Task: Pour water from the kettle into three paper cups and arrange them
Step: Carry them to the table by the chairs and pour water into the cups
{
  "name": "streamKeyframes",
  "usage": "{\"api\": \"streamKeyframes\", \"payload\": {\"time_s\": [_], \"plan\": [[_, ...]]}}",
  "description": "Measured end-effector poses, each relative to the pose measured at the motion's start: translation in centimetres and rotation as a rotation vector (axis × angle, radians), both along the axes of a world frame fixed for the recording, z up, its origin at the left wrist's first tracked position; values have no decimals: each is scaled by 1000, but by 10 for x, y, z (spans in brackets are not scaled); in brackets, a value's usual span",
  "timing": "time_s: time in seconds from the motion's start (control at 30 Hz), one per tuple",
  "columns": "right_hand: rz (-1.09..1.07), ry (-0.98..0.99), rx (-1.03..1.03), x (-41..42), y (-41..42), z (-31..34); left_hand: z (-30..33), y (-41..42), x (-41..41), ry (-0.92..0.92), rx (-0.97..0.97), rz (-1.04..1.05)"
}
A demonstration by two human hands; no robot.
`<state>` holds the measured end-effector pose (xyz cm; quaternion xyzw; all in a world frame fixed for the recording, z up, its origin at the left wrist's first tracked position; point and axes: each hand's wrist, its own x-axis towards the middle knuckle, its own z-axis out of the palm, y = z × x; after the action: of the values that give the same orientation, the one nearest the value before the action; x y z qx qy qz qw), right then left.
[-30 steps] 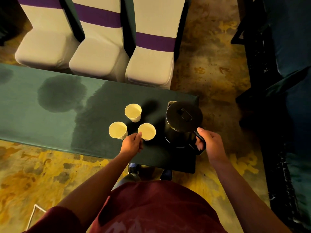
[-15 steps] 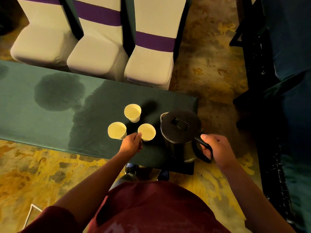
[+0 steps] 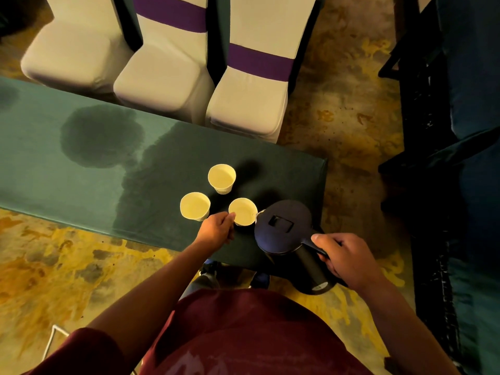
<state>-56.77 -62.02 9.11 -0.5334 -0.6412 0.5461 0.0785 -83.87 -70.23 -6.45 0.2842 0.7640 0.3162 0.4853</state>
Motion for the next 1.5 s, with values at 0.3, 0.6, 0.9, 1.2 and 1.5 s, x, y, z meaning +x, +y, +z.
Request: {"api": "streamKeyframes", "payload": {"time_s": [0.3,0.6,0.9,1.2,1.5], "plan": [[-17,-80,-50,-6,-2,0,-5,-1,-2,-23,10,-6],[-27,-101,-56,-16,2,0,-8,0,-5,-27,3,-24],[22,-142,-21,-25,5,5,-5,1,-6,-66,-14,-28],[30,-175,-39,-32,6,9,0,-1,-6,-76,2,-35],[77,-251,7,-40,4,12,5,-1,-6,-83,7,-39]]}}
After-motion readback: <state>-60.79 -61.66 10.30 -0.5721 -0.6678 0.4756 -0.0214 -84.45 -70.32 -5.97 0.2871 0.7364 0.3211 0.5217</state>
